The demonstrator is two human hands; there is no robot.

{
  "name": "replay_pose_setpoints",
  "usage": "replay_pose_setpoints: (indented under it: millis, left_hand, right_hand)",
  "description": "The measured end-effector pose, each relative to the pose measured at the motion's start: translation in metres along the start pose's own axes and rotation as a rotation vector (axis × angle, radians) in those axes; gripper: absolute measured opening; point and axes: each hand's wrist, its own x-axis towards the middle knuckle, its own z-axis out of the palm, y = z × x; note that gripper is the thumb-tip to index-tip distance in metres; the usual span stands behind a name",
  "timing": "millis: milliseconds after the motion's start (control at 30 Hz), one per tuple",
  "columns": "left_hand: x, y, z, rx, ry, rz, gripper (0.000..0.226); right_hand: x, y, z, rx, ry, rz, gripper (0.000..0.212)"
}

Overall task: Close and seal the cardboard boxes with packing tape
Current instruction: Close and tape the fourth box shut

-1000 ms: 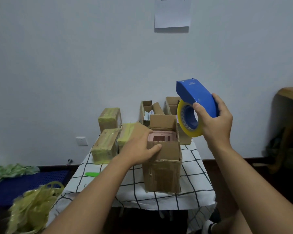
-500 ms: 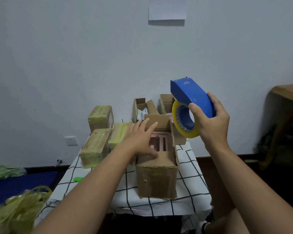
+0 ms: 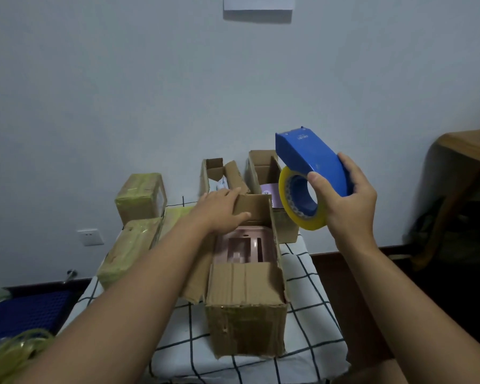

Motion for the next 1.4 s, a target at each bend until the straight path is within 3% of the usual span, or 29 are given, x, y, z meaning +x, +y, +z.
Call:
replay_pose_setpoints:
  millis: [233,467,567,633,767,833,967,1100,1400]
  left_hand:
    - [-0.020,0.005,0.000,0.010,0.051,0.023,0.065]
    - [-0.028,0.007,0.003,0.016,0.077,0.011,0.062]
    - [-0.035,0.007,0.002,0.047,0.116,0.038,0.053]
    - [-0.045,0.010,0.003,0.069,0.081,0.052,0.058]
    - [-0.064,0.015,0.014,0.002,-0.252,-0.003,0.098]
    - [-0.071,0.014,0.021,0.038,-0.317,-0.005,0.106]
    - [-0.079,0.015,0.028,0.091,-0.267,0.026,0.093]
    - [-0.082,0.018,0.027,0.158,-0.226,0.040,0.094]
    - [-0.086,0.021,0.019,0.171,-0.243,-0.010,0.095]
  right_hand:
    - [-0.007,-0.010,0.007,0.081,-0.028,-0.009,0.063]
    - [-0.013,-0.016,0.019,-0.040,-0.263,-0.052,0.060]
    - [-0.011,-0.011,0.004,-0.091,-0.211,-0.039,0.068]
    - [-0.011,-0.007,-0.005,-0.082,-0.164,-0.007,0.071]
    - [-0.017,0.003,-0.014,-0.070,-0.116,0.042,0.075]
    - [-0.020,0.006,-0.016,-0.059,-0.090,0.050,0.074]
    - [-0.016,0.001,-0.024,0.025,0.046,0.055,0.062]
    - [-0.008,-0.005,-0.035,0.089,0.124,0.049,0.055]
    - [-0.036,0.013,-0.005,0.091,-0.039,0.120,0.061]
